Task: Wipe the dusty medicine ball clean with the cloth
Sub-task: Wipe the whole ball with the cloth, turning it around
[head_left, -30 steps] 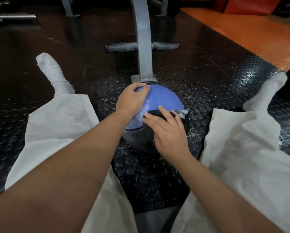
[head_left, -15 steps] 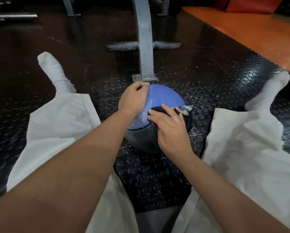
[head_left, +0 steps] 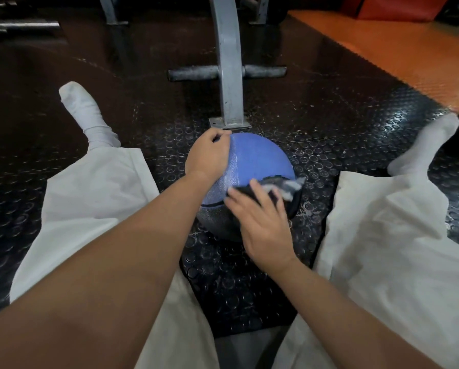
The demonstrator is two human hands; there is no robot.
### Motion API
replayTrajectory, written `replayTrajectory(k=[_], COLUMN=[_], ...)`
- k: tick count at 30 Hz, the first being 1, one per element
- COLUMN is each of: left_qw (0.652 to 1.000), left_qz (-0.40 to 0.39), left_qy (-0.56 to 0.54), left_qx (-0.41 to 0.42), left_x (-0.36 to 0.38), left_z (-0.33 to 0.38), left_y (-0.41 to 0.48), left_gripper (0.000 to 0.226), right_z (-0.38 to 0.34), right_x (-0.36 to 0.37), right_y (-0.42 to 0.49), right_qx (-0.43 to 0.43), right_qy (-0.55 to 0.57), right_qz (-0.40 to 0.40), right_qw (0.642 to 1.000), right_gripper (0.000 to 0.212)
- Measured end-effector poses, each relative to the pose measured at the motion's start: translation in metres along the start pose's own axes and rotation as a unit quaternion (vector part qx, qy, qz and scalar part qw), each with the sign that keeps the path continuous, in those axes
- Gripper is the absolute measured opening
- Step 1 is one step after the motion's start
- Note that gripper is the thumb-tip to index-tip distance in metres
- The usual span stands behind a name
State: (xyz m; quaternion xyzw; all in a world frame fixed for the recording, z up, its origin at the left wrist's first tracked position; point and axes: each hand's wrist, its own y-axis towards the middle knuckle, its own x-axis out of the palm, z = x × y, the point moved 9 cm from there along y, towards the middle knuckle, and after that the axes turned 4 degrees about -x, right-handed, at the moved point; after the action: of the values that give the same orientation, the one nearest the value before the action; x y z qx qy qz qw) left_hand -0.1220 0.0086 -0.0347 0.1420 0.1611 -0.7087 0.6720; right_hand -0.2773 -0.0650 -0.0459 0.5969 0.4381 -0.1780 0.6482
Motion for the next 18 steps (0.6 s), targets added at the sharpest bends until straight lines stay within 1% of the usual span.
replayTrajectory(k=[2, 3, 5, 7, 9, 10, 12, 13, 14, 15, 16, 18], left_qw=[1.000, 1.000, 1.000, 1.000, 1.000, 1.000, 1.000, 1.000, 1.000, 0.999, 0.999, 0.999], left_qz=[-0.005, -0.006, -0.004, 0.002, 0.009, 0.013, 0.020, 0.022, 0.026, 0.030, 0.036, 0.044], left_qy=[0.004, 0.001, -0.004, -0.009, -0.005, 0.002, 0.012, 0.013, 0.011, 0.007, 0.002, -0.007], left_qx=[0.005, 0.010, 0.014, 0.007, 0.010, 0.012, 0.012, 0.012, 0.014, 0.014, 0.012, 0.006], left_x=[0.001, 0.001, 0.001, 0.000, 0.000, 0.001, 0.001, 0.001, 0.001, 0.000, -0.001, -0.003], left_z=[0.000, 0.000, 0.001, 0.001, 0.001, 0.000, -0.002, -0.003, -0.003, -0.004, -0.004, -0.003], left_y=[-0.002, -0.003, -0.004, -0.005, -0.007, -0.008, -0.012, -0.015, -0.016, -0.017, -0.018, -0.019], left_gripper=[0.023, 0.023, 0.022, 0.019, 0.017, 0.018, 0.019, 0.019, 0.019, 0.019, 0.020, 0.023], right_z=[-0.002, 0.000, 0.005, 0.017, 0.040, 0.054, 0.081, 0.091, 0.097, 0.097, 0.093, 0.074], right_x=[0.005, 0.005, 0.001, -0.007, -0.010, -0.007, 0.002, 0.005, 0.007, 0.005, 0.002, -0.008], right_y=[-0.012, -0.008, 0.013, 0.048, 0.081, 0.095, 0.111, 0.113, 0.113, 0.112, 0.109, 0.097], right_qx=[-0.053, -0.060, -0.036, 0.041, 0.134, 0.170, 0.255, 0.290, 0.311, 0.315, 0.306, 0.267], right_qy=[-0.027, -0.027, -0.013, 0.013, 0.036, 0.052, 0.101, 0.114, 0.111, 0.092, 0.070, 0.040], right_qz=[-0.010, -0.016, -0.034, -0.047, -0.077, -0.092, -0.125, -0.129, -0.123, -0.108, -0.081, -0.004], right_qw=[0.998, 0.998, 0.999, 0.998, 0.987, 0.980, 0.954, 0.941, 0.936, 0.938, 0.946, 0.963], right_gripper=[0.039, 0.039, 0.042, 0.047, 0.044, 0.041, 0.037, 0.035, 0.033, 0.033, 0.034, 0.033])
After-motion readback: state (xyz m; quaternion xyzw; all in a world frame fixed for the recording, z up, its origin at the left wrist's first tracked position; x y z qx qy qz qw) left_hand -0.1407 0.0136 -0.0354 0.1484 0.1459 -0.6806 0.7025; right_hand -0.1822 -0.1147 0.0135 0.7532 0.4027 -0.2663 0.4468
